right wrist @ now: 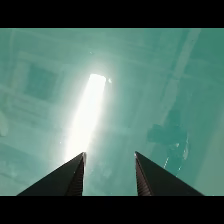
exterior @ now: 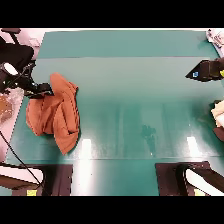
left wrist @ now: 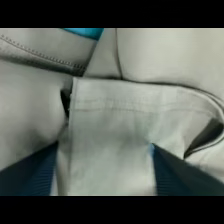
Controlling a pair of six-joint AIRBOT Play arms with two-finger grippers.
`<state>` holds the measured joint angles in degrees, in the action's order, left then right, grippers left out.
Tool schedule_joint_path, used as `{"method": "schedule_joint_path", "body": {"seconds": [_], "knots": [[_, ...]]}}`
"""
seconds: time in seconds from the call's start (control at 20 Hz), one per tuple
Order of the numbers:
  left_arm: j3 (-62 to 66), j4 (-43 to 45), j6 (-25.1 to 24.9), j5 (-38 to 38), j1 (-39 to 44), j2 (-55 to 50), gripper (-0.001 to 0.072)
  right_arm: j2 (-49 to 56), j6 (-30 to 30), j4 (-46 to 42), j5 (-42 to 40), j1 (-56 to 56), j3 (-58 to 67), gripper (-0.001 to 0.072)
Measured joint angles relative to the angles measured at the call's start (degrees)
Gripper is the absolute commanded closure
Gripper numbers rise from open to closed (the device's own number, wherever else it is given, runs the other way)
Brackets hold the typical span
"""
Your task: Fold the shirts.
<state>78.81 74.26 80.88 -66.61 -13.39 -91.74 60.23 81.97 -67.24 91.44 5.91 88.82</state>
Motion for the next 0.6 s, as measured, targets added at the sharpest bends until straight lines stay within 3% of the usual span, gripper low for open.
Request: {"method": "schedule_joint_path", "body": {"seconds": [0.05,0.15,0.6], "knots": [[0.0,-0.5,-0.2,-0.1,0.0,-0.3,0.0239,0.0,0.0,0.0,0.0,0.0,0.0,0.0333],[0.0,-2.6,-1.0,-0.4,0.0,-0.8,0.0683,0.0,0.0,0.0,0.0,0.0,0.0,0.0333],[2.0,-19.2,-8.8,-7.9,0.0,1.2,0.0689,0.0,0.0,0.0,-0.8,0.0,0.0,0.0333]]}}
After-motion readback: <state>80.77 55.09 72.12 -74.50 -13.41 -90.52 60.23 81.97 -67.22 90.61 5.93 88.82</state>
